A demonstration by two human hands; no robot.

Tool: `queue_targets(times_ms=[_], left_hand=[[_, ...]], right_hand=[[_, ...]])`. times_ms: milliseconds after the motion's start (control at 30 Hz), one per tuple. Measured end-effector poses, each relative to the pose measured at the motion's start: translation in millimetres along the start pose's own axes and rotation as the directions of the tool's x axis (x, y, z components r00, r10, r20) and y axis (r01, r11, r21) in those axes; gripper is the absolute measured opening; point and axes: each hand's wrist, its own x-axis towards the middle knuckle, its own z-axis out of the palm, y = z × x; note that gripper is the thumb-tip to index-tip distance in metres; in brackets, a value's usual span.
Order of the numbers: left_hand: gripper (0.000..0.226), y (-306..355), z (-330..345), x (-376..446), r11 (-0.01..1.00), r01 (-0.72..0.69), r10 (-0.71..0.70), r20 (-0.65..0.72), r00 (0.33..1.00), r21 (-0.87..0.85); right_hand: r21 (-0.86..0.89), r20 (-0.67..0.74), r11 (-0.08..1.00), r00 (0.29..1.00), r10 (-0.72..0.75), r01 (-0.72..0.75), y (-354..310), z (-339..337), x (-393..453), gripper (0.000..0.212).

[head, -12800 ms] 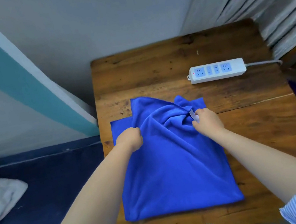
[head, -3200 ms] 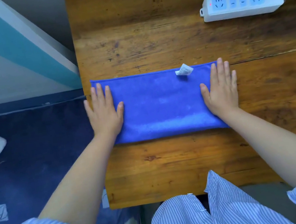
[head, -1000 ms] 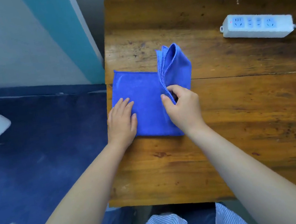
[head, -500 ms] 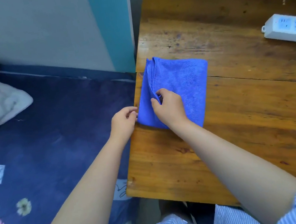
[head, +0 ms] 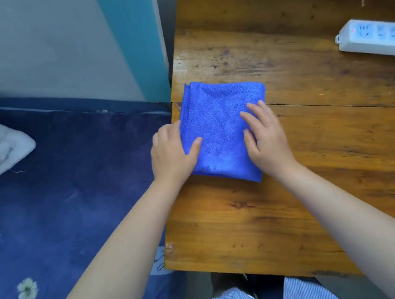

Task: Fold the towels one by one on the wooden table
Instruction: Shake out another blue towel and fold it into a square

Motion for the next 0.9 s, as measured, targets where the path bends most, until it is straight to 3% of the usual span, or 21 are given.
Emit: queue_targets(times_ms=[67,133,200,267,600,667,767,833,900], left_hand=[[0.041,9,6,-10,0.946,-0.275,0.286,-0.043,0.957,0.174],[0.037,12,15,-14,0.844,-0.41,0.434,0.008,0.901,0.347],[0.044,7,25,-14,0.847,-0.345,0.293,0.184,0.938,0.405],[0.05,-8,31,-12,0.879,-0.248,0.163,0.233,0.959,0.407],[0.052,-29,19,-3,0.891,-0.308,0.197,0.326,0.924,0.333],[0.051,-26,13,-5,0.884,-0.31,0.2,0.314,0.928,0.351],[0.044,-18,4,-19,0.819,-0.46,0.402,0.227,0.887,0.343],[0.041,-15,4,-29,0.749,-0.582,0.566,0.15,0.81,0.317],[0.036,-9,5,-38,0.707,-0.651,0.619,0.204,0.758,0.276]], right_hand=[[-0.157,0.122,0.988,0.992,0.011,0.008,12,4,13,0.043],[-0.278,0.207,0.959,0.978,0.001,0.058,23,12,27,0.05],[-0.355,0.27,0.931,0.963,0.014,0.086,31,21,34,0.053],[-0.355,0.282,0.932,0.959,0.031,0.074,37,29,35,0.054],[-0.24,0.257,0.969,0.966,0.013,0.051,35,26,25,0.052],[-0.23,0.184,0.964,0.979,-0.089,0.131,28,14,7,0.046],[-0.301,0.055,0.901,0.949,-0.31,0.312,28,0,-38,0.028],[-0.339,0.135,0.863,0.927,-0.351,0.376,28,-4,-63,0.029],[-0.333,0.25,0.862,0.917,-0.311,0.383,30,-3,-75,0.038]])
